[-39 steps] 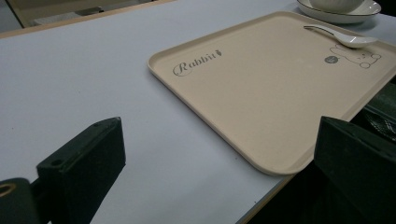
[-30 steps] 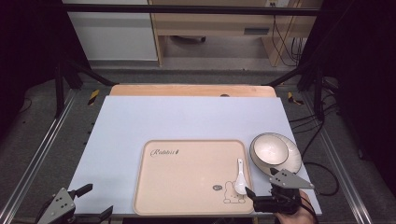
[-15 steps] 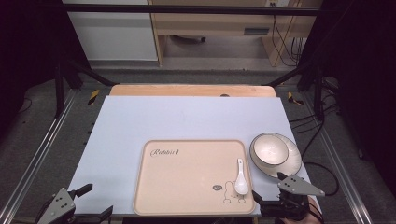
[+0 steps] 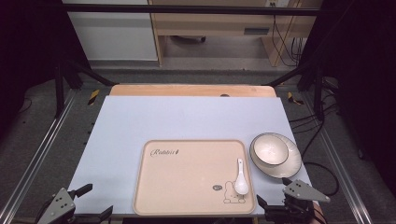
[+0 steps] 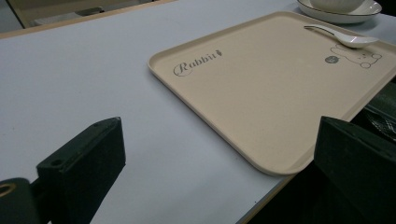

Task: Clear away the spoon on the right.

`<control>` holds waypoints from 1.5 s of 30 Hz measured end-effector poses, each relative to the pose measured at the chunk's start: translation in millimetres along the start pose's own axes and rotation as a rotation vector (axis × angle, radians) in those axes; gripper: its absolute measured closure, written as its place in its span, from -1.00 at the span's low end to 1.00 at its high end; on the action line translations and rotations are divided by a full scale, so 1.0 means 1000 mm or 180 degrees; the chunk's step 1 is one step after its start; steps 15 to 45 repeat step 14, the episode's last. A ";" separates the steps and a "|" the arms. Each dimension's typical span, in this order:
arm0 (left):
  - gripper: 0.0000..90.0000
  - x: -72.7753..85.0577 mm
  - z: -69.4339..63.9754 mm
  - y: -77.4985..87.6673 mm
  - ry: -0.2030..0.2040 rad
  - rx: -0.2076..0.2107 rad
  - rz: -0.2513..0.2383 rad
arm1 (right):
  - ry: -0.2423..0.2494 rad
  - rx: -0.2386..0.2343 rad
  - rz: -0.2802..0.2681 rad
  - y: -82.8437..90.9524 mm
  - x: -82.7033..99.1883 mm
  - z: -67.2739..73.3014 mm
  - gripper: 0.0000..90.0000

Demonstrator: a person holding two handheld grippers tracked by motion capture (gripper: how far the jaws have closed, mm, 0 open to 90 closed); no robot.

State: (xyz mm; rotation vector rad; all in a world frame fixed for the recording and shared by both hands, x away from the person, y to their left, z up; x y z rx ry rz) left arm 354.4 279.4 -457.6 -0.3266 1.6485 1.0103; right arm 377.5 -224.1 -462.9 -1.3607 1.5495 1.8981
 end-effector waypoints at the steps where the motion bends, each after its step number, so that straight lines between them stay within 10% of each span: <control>1: -0.97 0.000 0.000 0.000 0.0000 0.0000 0.0000 | -0.0011 -0.0002 0.0014 0.000 0.002 0.000 -1.00; 45: -0.97 0.000 0.000 -0.001 -0.0009 0.0009 0.0019 | -0.0006 -0.0020 0.0203 -0.005 0.011 0.001 -0.99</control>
Point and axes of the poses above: each handheld gripper's, and its own axes: y roughly backward along the jaws, x roughly out of its underside, z roughly to its left, the point moved 8 cm from there along -y, roughly forward along the jaws, and after that the axes turned 2 degrees about x, right-handed, at the moved point
